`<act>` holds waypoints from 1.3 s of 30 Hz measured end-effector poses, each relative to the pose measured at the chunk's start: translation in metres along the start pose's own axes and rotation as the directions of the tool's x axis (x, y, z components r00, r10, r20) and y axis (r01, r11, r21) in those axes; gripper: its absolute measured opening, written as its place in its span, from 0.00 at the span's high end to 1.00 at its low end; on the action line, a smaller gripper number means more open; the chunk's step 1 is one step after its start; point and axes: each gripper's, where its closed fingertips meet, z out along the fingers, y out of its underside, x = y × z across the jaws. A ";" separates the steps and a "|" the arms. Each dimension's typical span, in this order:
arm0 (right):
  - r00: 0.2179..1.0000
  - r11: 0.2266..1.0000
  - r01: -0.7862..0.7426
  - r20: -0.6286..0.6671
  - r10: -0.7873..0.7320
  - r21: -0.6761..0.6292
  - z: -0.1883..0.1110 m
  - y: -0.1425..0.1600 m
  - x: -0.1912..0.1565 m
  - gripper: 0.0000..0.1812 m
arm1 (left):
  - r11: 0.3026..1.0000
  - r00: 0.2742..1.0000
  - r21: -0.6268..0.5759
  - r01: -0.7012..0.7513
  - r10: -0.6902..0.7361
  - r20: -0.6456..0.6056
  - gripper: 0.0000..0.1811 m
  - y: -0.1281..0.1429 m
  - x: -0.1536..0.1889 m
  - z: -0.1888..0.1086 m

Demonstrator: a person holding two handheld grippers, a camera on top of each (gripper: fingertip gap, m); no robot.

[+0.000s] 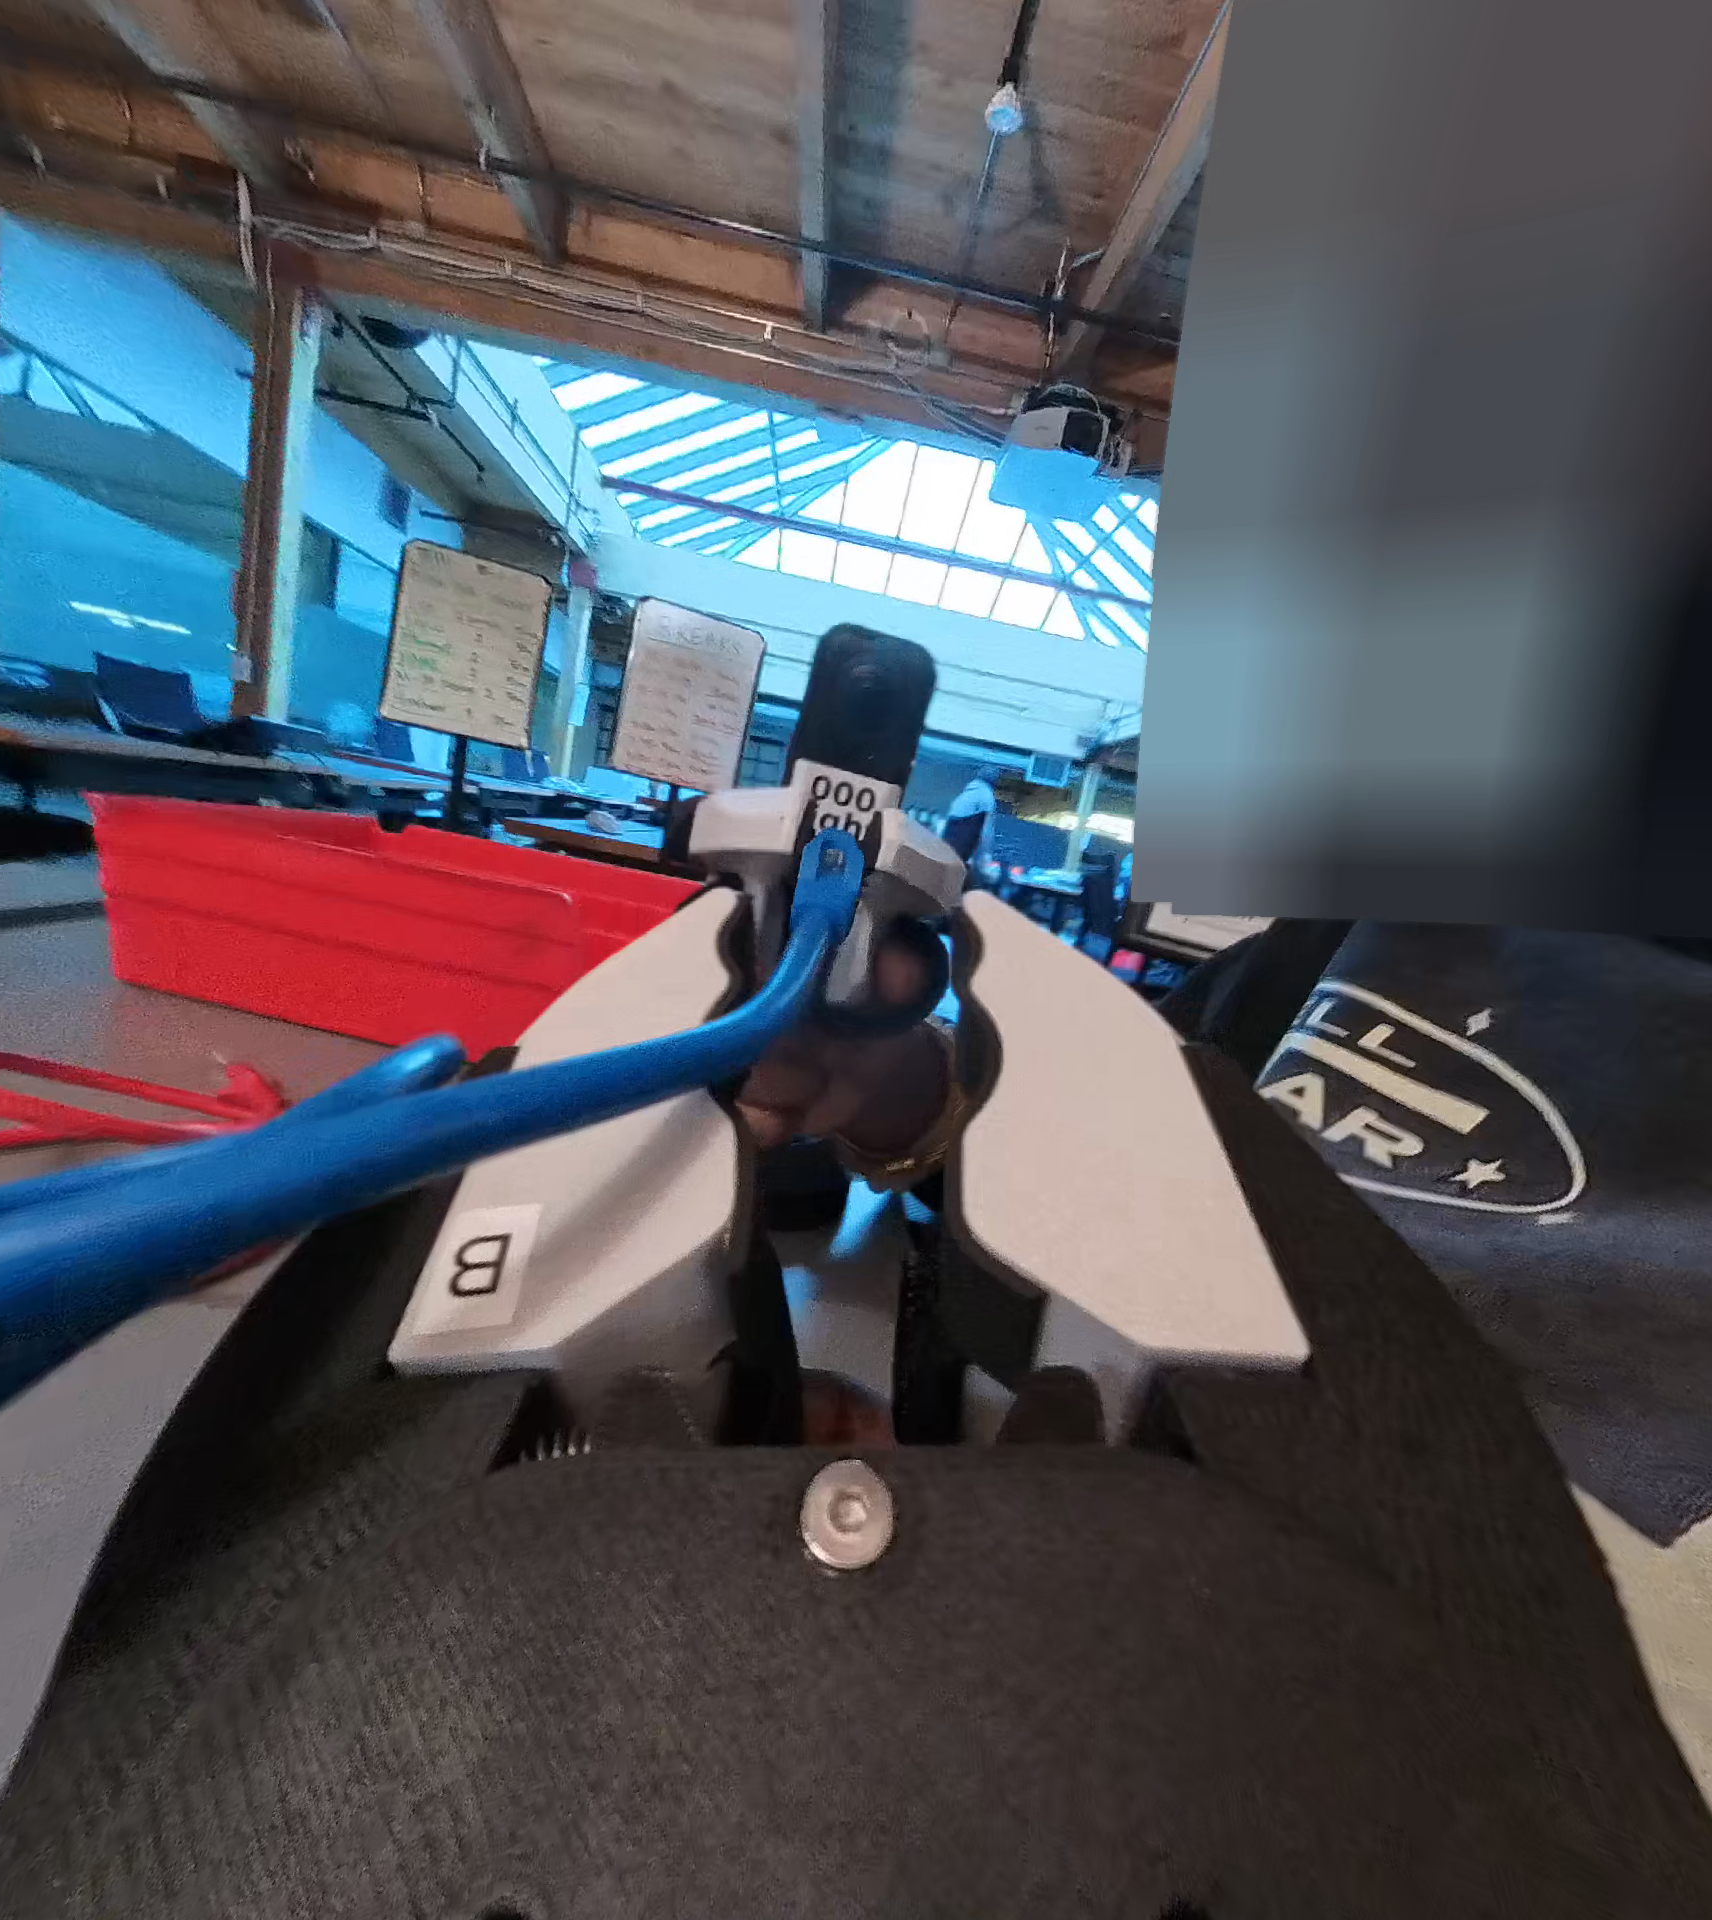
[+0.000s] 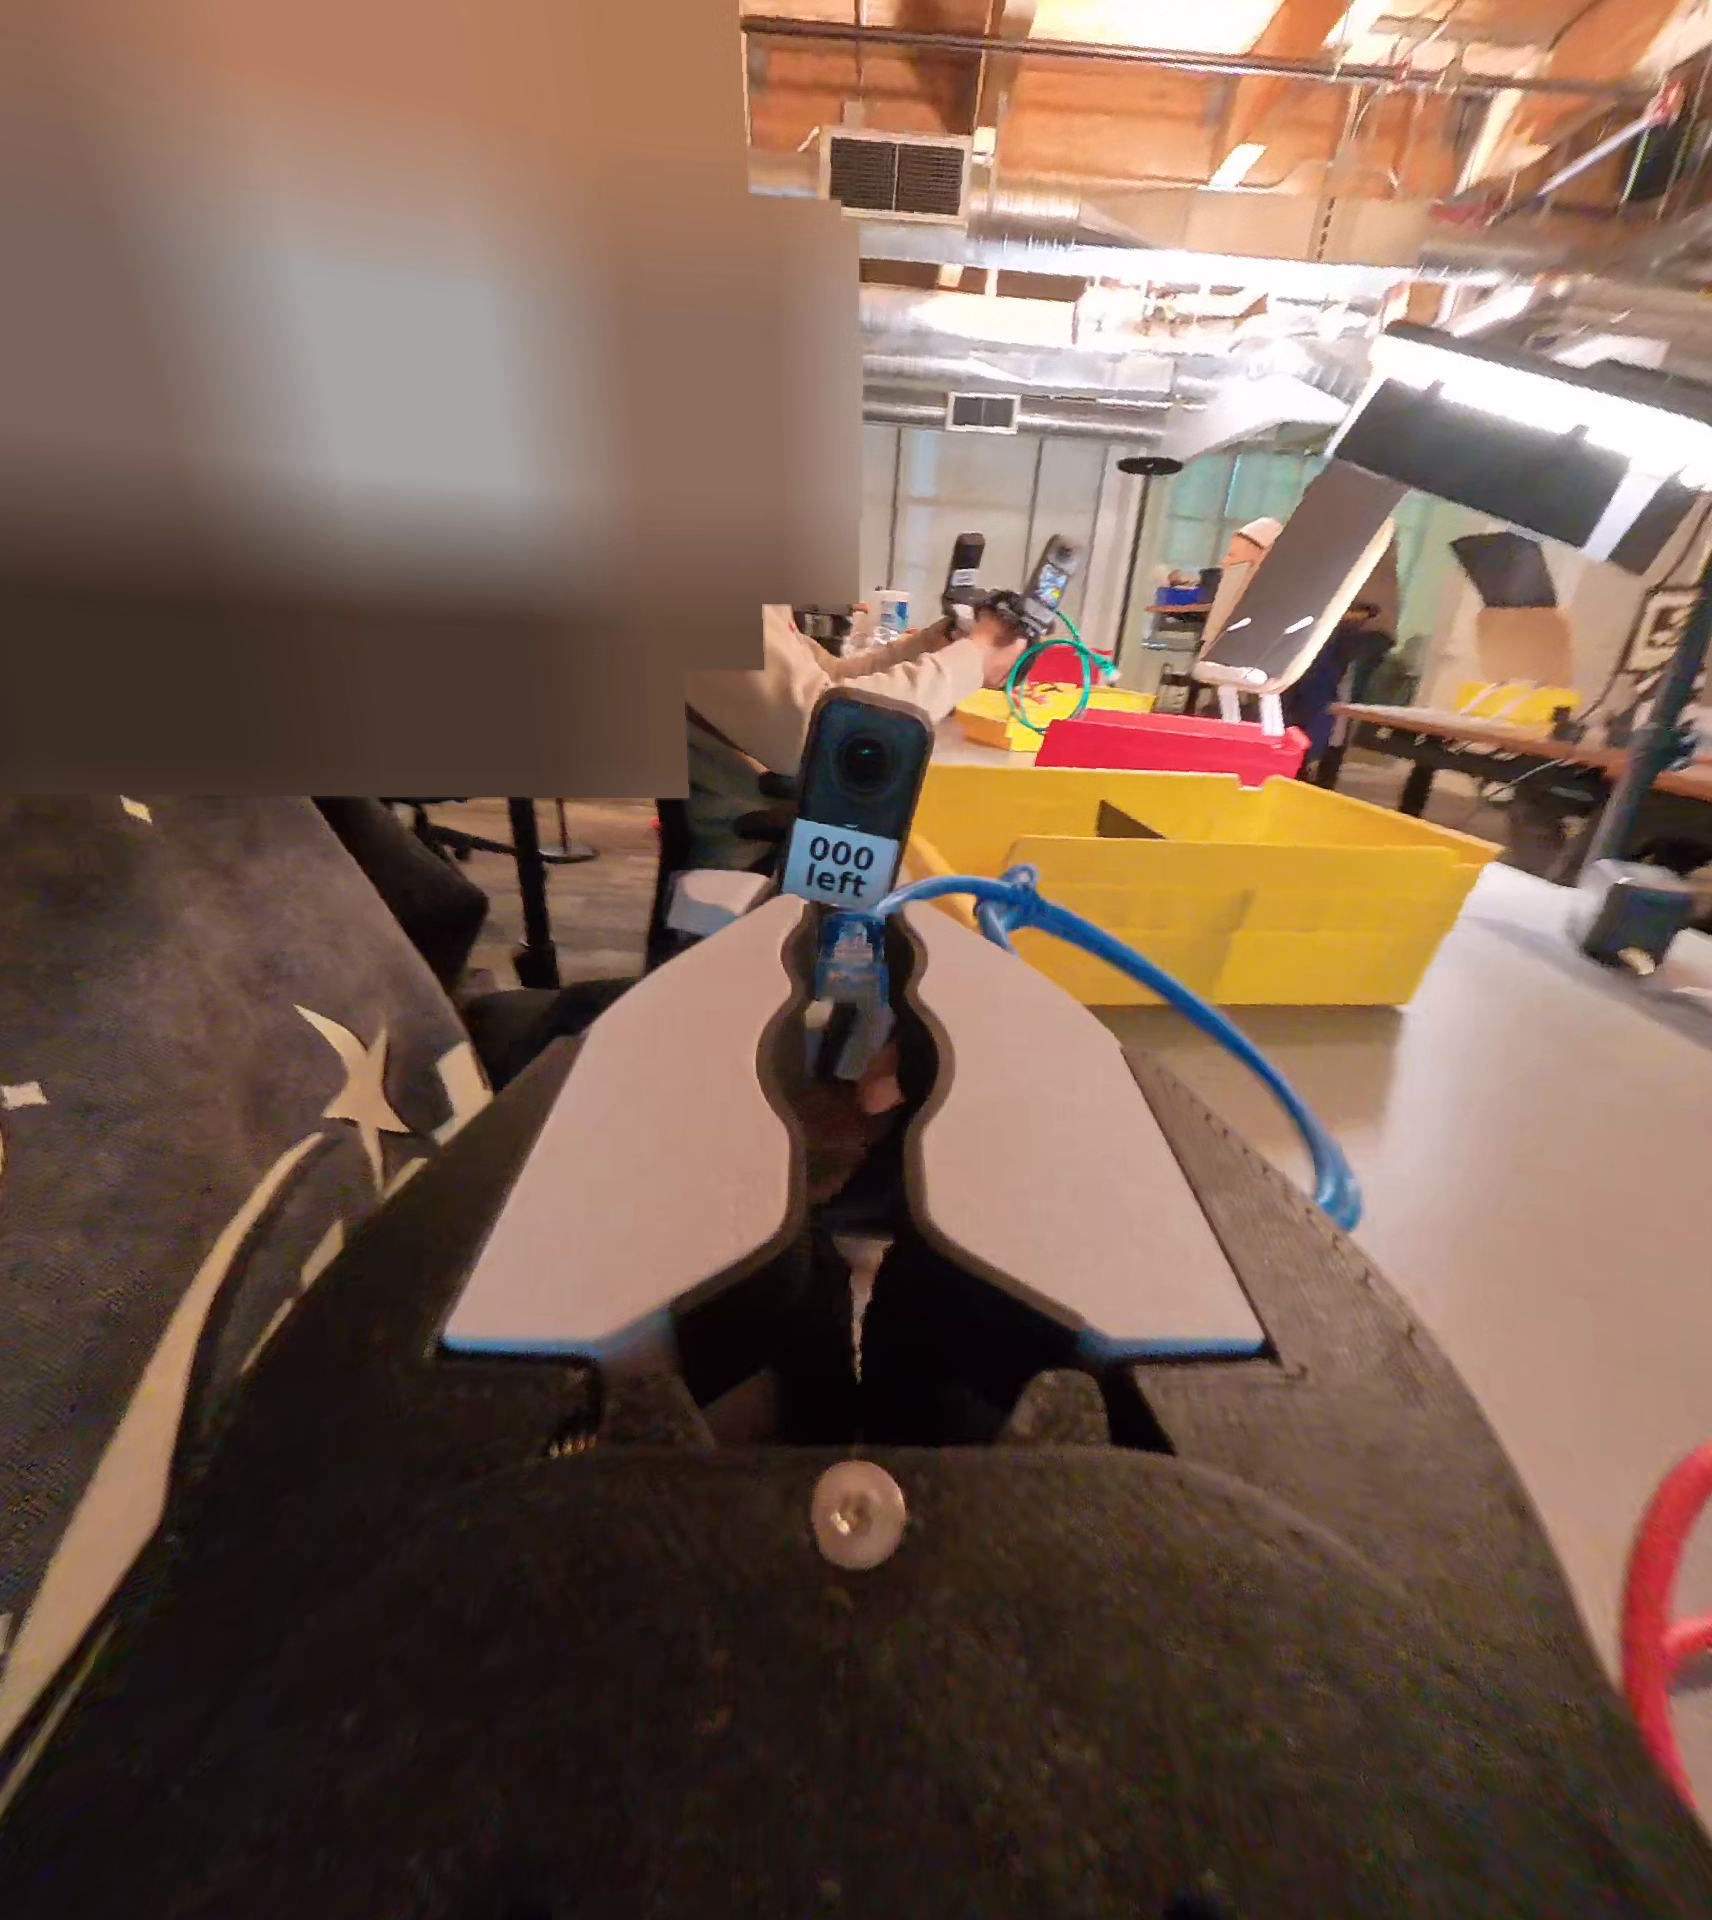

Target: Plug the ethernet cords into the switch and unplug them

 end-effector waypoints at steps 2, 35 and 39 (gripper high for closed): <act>0.997 0.997 -0.075 0.025 0.075 0.005 0.000 0.002 0.001 0.94 | 0.999 0.999 -0.022 -0.044 0.044 0.013 0.85 0.002 -0.001 -0.001; 0.975 0.413 -0.195 -0.223 -0.019 -0.889 -0.160 0.104 0.066 0.52 | 0.966 0.935 -0.059 -0.251 0.258 0.244 0.94 -0.014 -0.025 -0.014; 0.970 0.378 -0.231 -0.242 0.020 -0.897 -0.165 0.121 0.066 0.52 | 0.967 0.934 -0.054 -0.249 0.255 0.251 0.94 -0.015 -0.026 -0.014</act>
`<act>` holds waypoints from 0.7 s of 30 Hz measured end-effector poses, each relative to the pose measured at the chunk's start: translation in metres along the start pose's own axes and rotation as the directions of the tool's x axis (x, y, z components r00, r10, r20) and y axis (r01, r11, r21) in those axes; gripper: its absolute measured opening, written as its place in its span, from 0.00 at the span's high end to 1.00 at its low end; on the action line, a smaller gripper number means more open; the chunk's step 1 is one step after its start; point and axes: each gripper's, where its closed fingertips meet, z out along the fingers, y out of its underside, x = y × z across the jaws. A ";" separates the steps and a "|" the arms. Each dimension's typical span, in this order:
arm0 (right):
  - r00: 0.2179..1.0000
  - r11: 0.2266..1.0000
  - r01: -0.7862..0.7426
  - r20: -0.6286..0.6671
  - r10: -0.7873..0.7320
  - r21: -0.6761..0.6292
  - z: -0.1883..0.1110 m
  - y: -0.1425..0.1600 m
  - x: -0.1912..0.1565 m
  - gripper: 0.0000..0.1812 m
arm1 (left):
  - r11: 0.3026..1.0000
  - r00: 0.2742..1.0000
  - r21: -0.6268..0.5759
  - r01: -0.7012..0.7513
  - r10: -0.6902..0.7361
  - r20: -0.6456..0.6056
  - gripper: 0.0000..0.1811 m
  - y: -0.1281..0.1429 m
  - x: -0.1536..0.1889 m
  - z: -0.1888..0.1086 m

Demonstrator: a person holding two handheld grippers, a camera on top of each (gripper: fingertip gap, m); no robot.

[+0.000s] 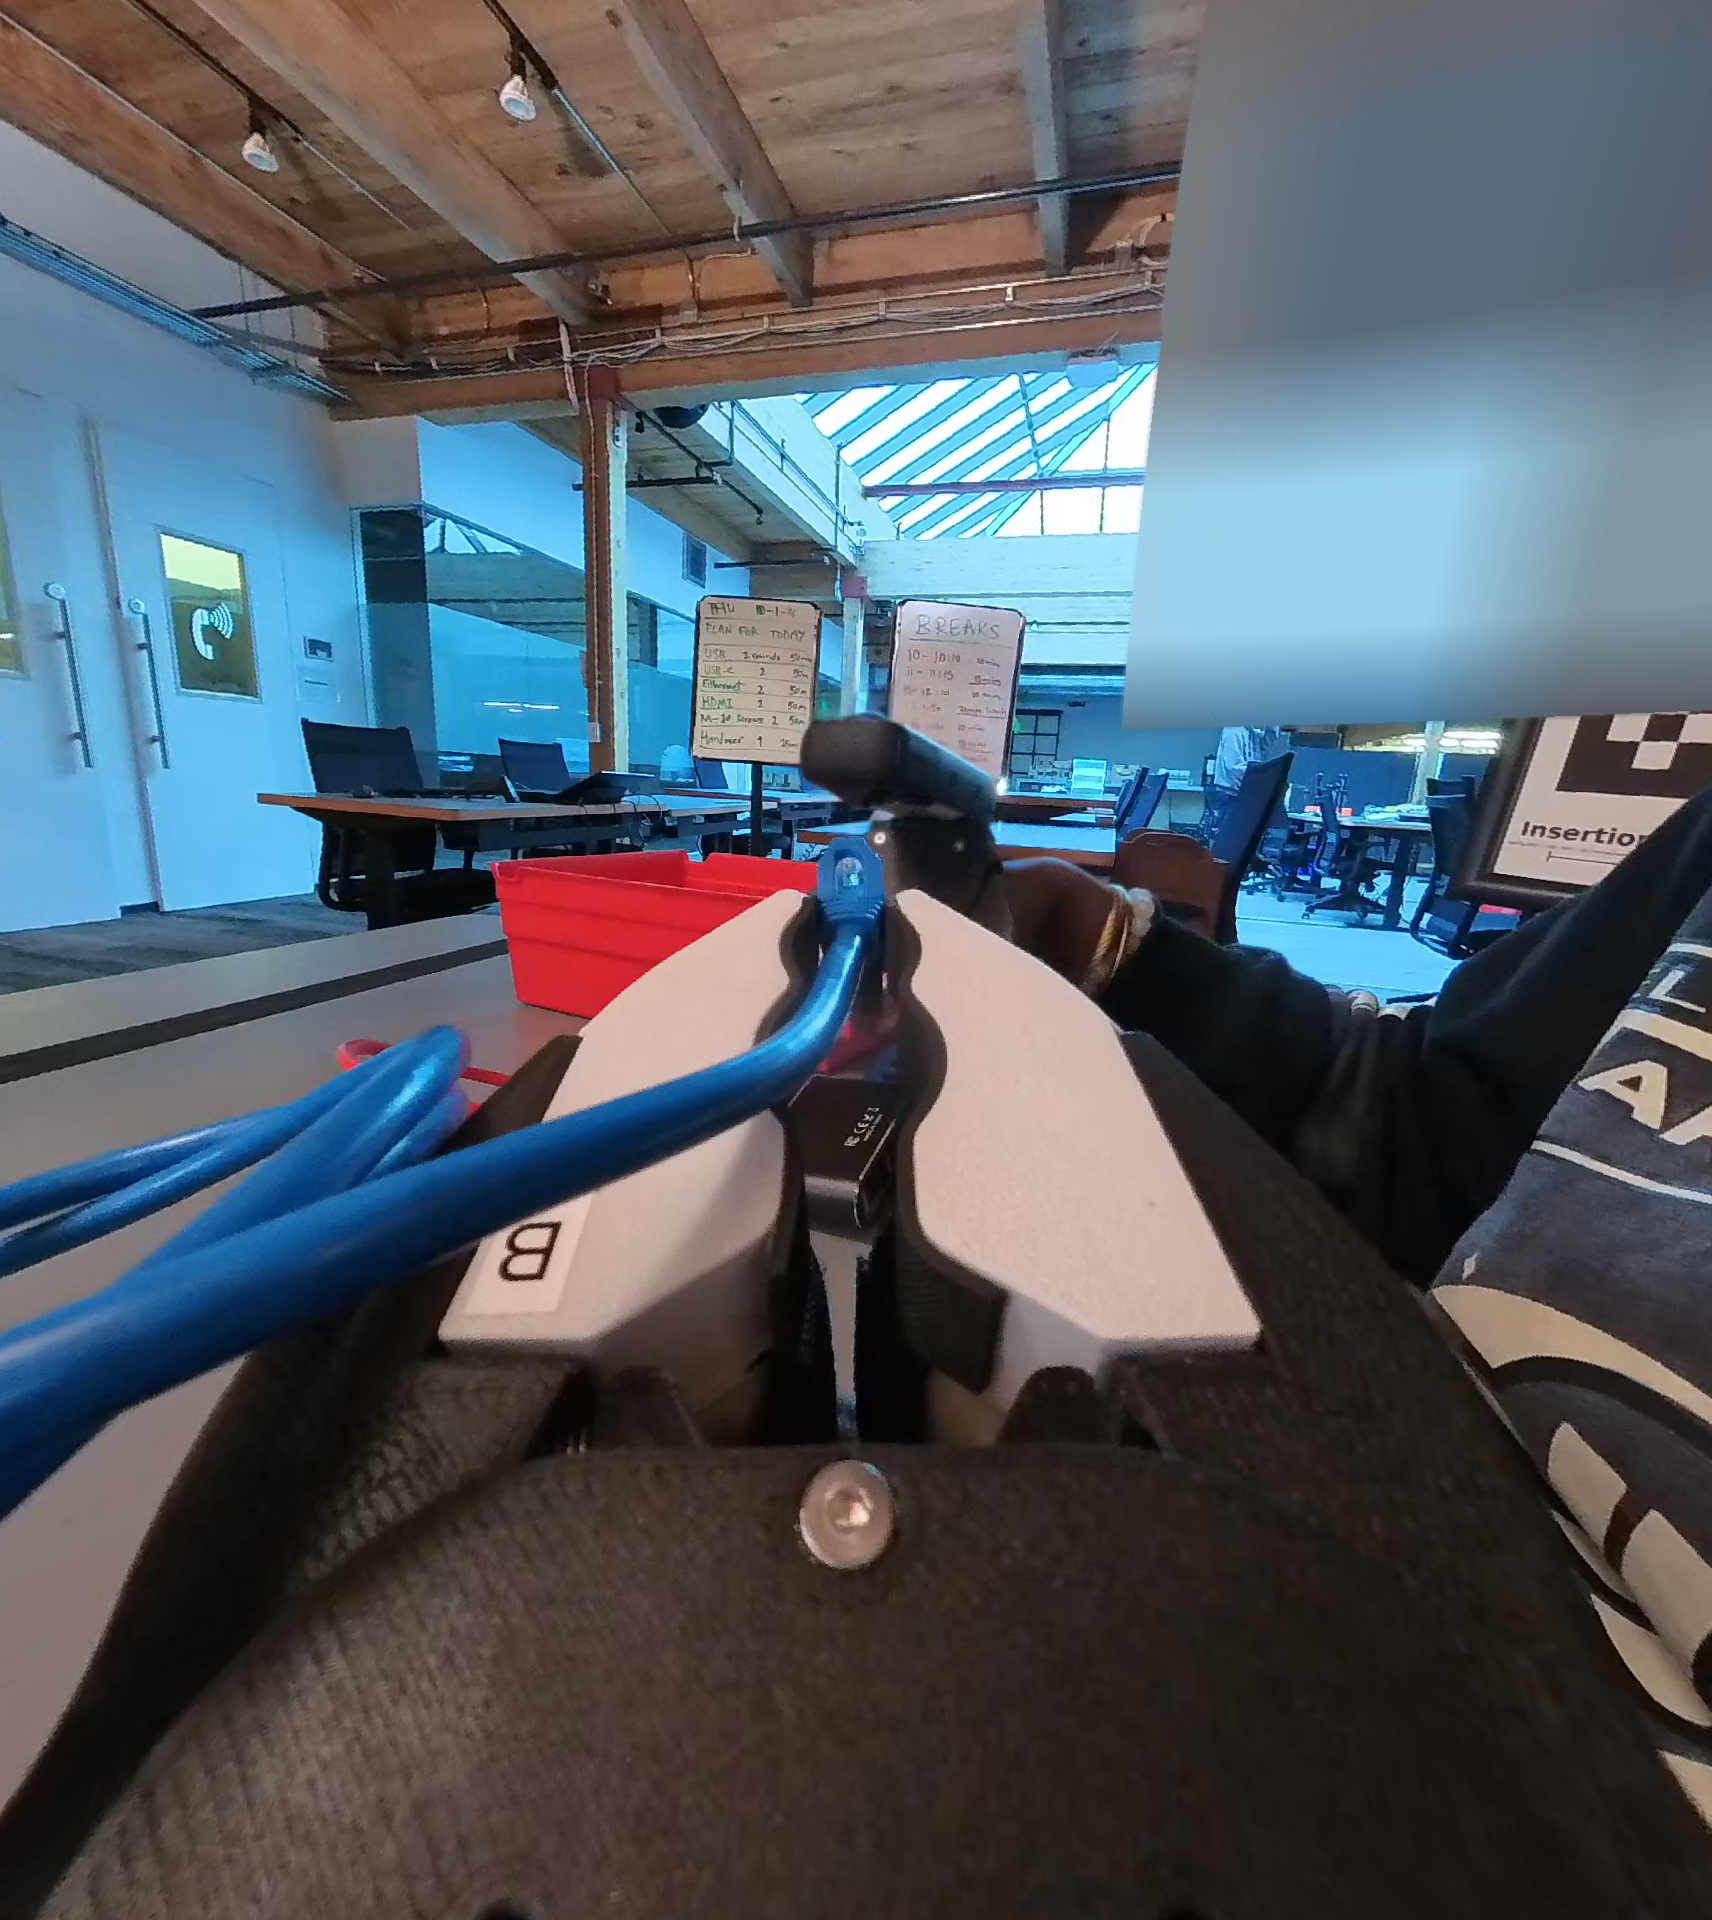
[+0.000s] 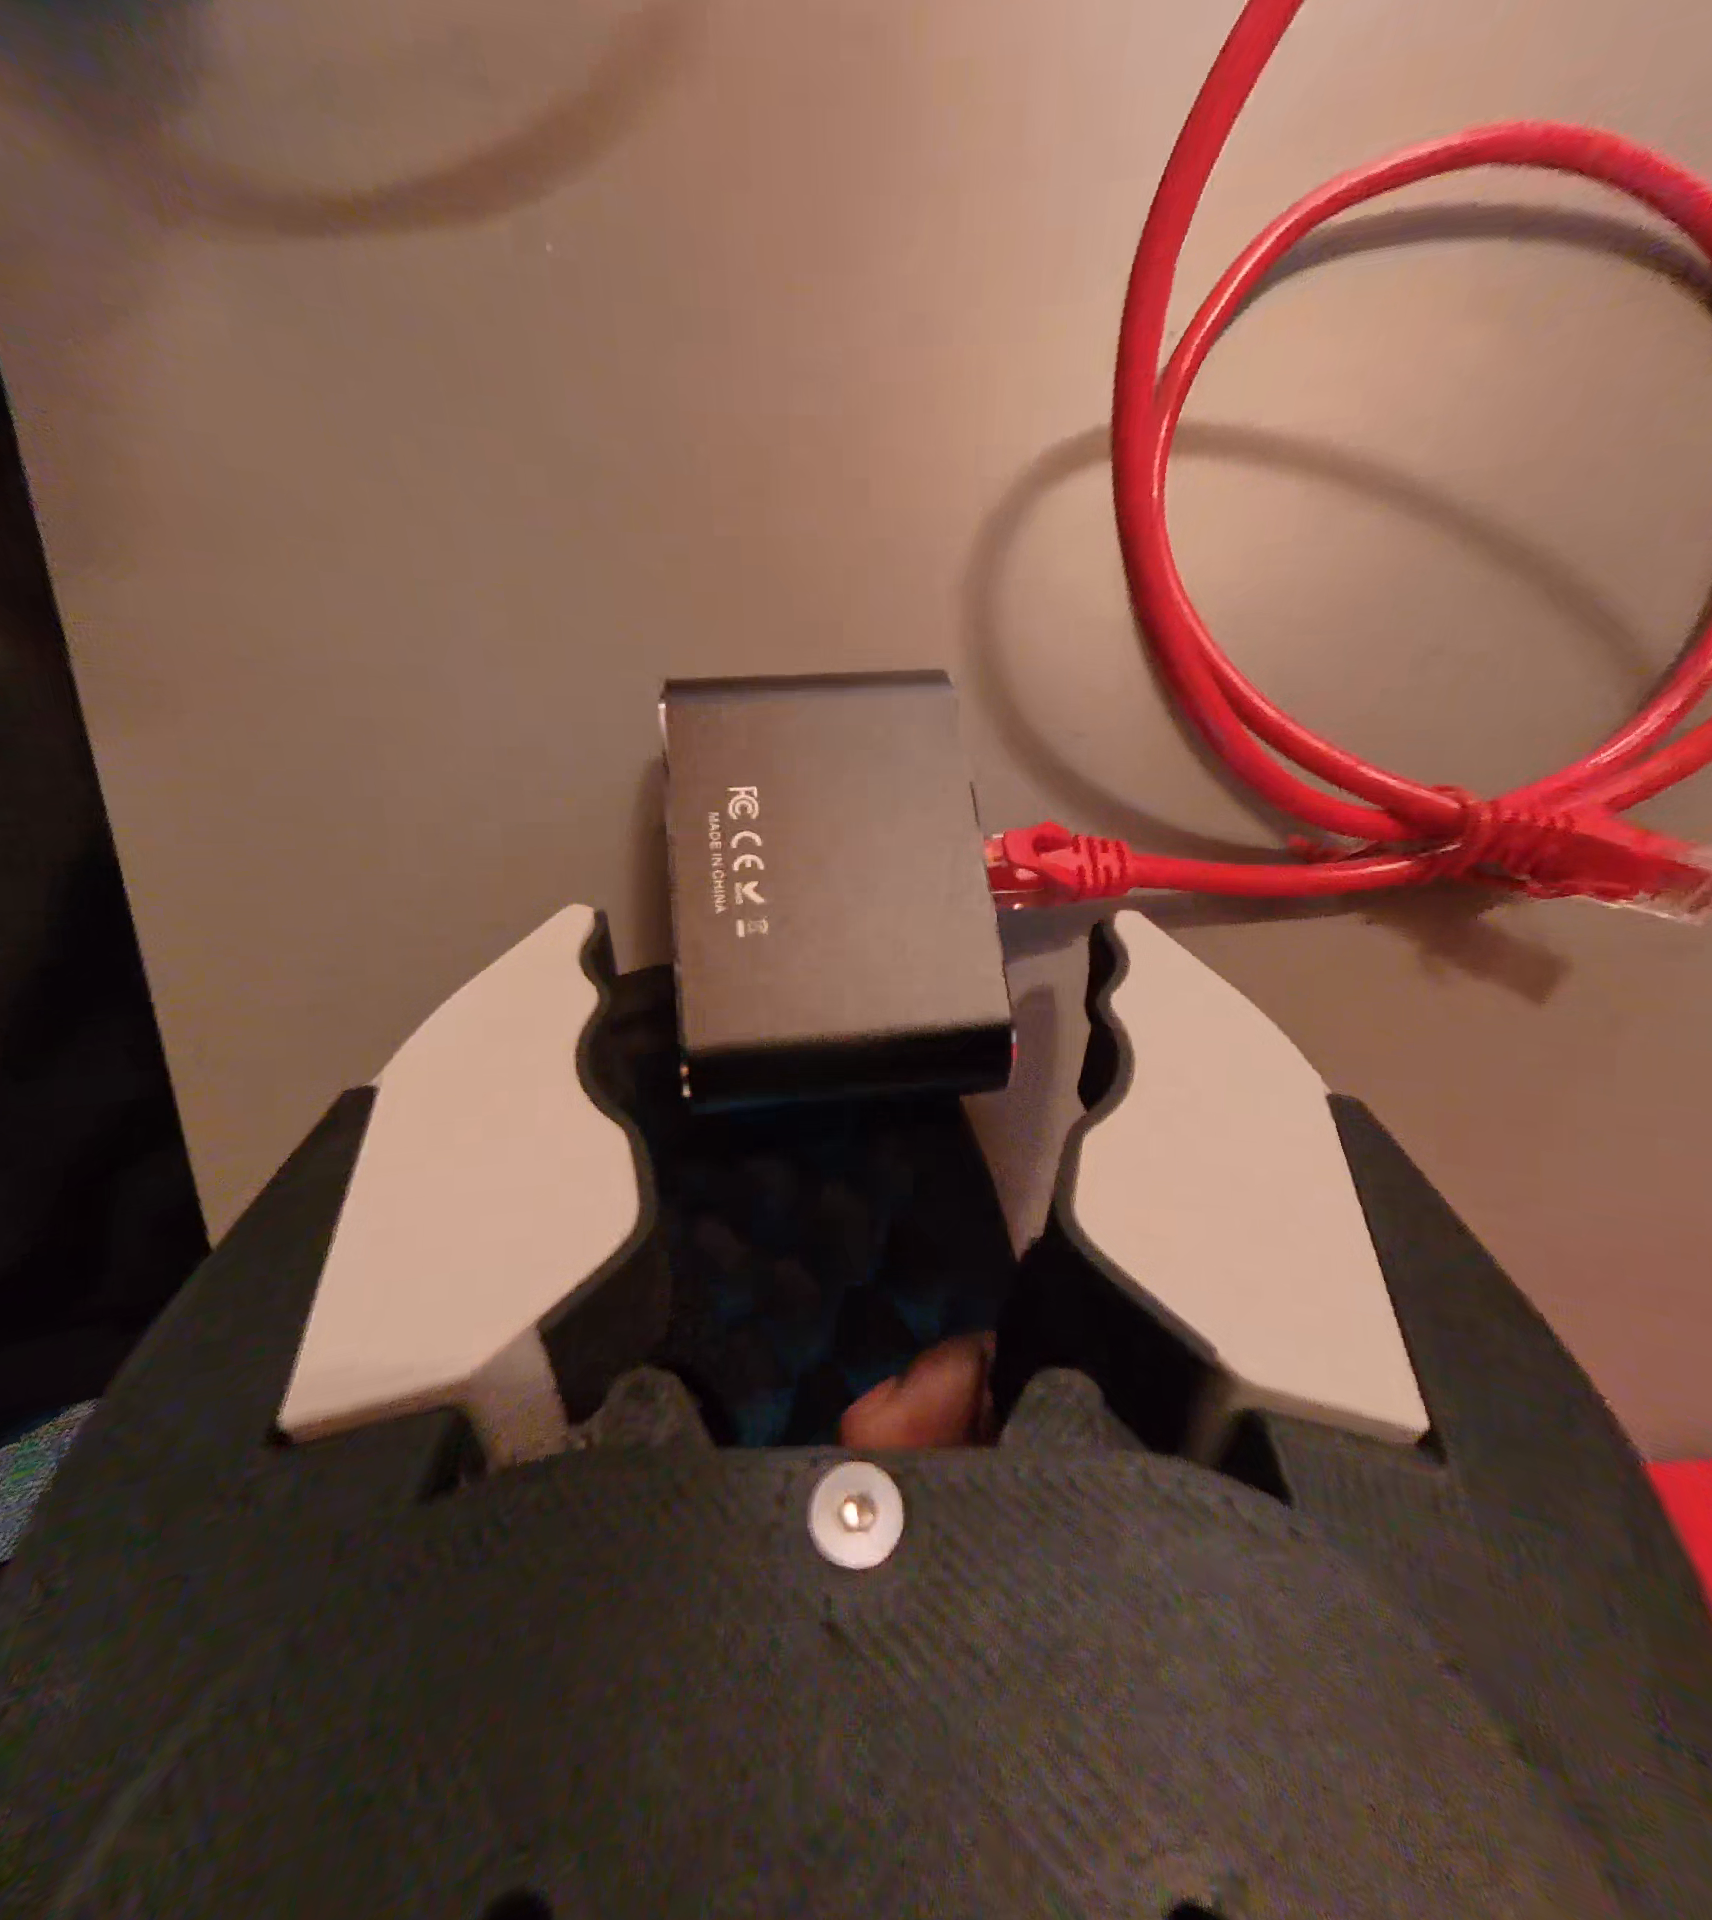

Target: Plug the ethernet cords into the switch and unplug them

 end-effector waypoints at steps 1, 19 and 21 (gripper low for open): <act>1.000 1.000 -0.004 0.006 0.005 -0.003 0.002 0.002 -0.001 0.53 | 1.000 1.000 -0.002 -0.001 0.001 0.003 0.94 0.000 0.000 0.000; 0.958 0.768 -0.285 0.143 0.249 0.574 -0.021 -0.082 -0.012 0.62 | 0.970 0.928 -0.093 -0.224 0.241 0.285 0.94 0.007 -0.019 0.005; 0.948 0.722 -0.315 0.169 0.270 0.616 -0.025 -0.093 -0.015 0.62 | 0.958 0.910 -0.111 -0.266 0.287 0.300 0.94 0.008 -0.018 0.006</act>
